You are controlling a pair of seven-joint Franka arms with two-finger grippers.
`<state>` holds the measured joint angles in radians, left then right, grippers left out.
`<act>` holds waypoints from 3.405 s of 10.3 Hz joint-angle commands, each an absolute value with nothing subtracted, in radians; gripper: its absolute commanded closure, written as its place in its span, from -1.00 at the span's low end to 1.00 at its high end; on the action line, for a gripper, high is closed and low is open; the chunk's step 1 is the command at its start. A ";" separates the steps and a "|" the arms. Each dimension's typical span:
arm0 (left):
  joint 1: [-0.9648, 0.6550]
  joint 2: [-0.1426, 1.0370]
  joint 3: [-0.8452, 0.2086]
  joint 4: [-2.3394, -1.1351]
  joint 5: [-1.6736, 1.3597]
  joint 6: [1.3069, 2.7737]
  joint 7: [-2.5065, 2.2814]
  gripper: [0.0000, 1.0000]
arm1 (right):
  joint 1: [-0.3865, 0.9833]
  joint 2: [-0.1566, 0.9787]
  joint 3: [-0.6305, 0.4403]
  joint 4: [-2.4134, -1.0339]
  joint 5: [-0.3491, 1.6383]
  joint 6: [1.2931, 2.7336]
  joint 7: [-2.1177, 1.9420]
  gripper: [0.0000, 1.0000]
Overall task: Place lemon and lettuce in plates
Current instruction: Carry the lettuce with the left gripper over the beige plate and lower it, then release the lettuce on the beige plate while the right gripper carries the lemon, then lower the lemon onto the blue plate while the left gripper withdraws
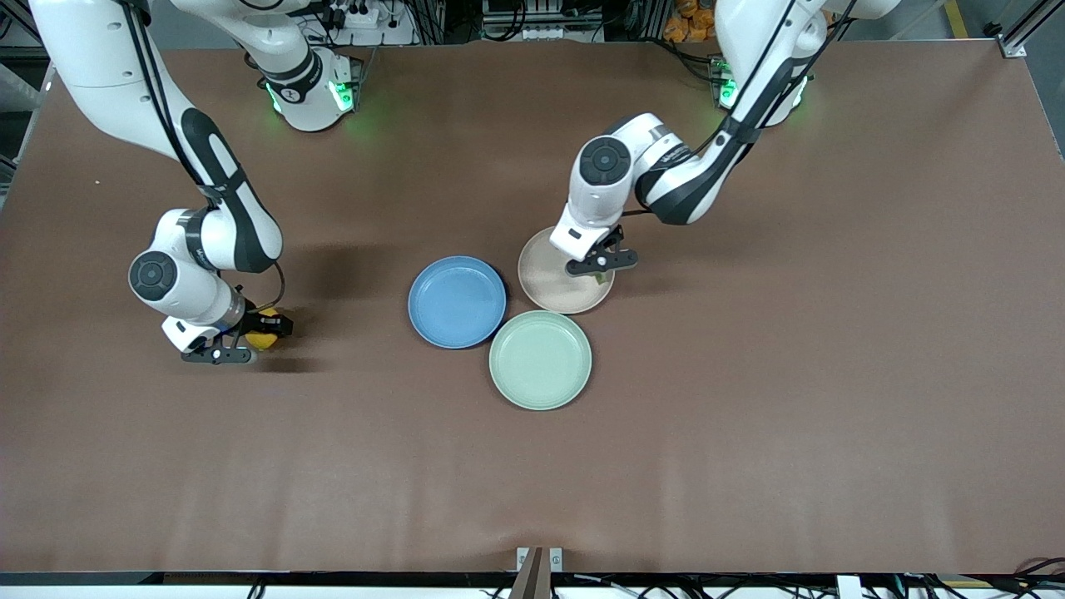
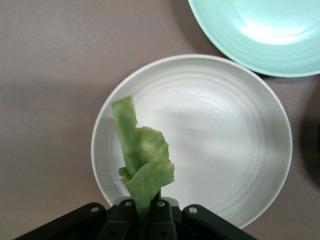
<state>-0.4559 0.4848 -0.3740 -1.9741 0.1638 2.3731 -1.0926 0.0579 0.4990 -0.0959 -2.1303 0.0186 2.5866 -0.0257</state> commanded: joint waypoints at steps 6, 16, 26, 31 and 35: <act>-0.445 0.496 -0.354 -1.908 0.265 2.342 -1.146 -1.00 | 0.089 0.485 -0.057 -1.929 0.032 2.278 -0.017 0.15; -0.152 0.445 -0.356 -1.908 0.299 2.270 -0.875 -1.00 | 0.167 0.483 0.143 -1.858 0.090 2.229 0.032 0.15; -0.072 0.391 -0.255 -1.942 0.299 2.171 -0.634 -1.00 | 0.377 0.538 0.140 -1.839 0.091 2.328 0.386 0.15; -0.113 0.217 -0.042 -2.076 0.108 2.175 -0.248 -1.00 | 0.426 0.581 0.138 -1.845 0.087 2.378 0.399 0.13; -0.112 0.008 -0.025 -2.151 0.091 2.177 -0.215 -1.00 | 0.451 0.623 0.138 -1.847 0.078 2.439 0.397 0.03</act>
